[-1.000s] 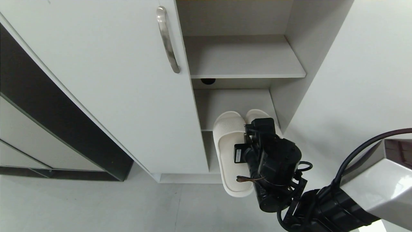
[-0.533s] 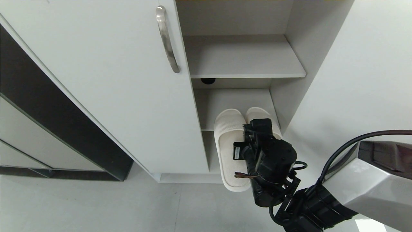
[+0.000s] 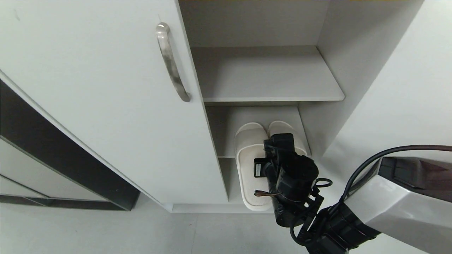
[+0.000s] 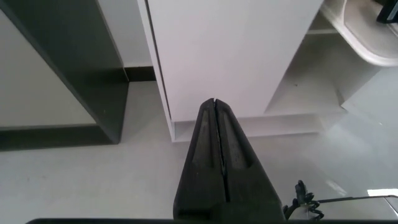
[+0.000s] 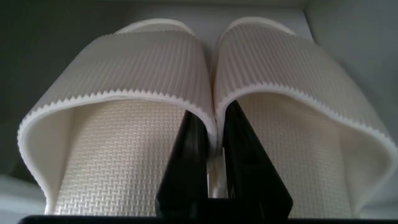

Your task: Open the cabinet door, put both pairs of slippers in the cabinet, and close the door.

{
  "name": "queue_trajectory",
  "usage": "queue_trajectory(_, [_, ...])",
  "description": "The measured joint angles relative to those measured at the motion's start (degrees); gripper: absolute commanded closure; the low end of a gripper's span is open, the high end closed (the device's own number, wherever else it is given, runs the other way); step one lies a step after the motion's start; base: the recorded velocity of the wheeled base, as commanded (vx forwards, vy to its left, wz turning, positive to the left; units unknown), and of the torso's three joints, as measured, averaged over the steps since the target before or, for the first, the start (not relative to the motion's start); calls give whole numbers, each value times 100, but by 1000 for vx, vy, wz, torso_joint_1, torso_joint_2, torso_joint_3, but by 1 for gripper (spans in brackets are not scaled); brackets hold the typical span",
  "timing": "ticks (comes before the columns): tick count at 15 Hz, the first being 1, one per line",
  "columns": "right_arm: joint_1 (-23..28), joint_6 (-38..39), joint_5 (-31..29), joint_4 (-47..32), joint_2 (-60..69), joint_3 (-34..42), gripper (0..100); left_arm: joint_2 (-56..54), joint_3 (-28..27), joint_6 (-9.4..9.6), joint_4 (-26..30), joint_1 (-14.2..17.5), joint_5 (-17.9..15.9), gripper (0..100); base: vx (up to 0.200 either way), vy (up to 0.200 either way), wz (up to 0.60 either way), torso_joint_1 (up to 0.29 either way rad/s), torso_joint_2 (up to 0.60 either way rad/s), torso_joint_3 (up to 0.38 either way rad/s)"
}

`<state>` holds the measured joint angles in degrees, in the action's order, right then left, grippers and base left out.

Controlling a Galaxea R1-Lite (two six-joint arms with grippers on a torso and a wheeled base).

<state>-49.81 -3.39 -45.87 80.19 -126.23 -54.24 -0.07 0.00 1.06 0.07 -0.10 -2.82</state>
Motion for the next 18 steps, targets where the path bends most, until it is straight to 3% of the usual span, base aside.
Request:
queue_trajectory(3, [9, 6, 0, 11, -91, -15, 100, 0, 0, 0, 0, 2, 2, 100, 200, 0, 0, 2, 5, 1])
queue_trajectory(11, [139, 35, 9, -40, -301, -284, 100, 0, 0, -17, 2, 2, 9, 100, 0, 0, 0, 0, 0, 0])
queue_trajectory(18, [519, 35, 44, -925, -751, -1558, 100, 0, 0, -41, 0, 2, 17, 100, 0, 0, 0, 0, 0, 0])
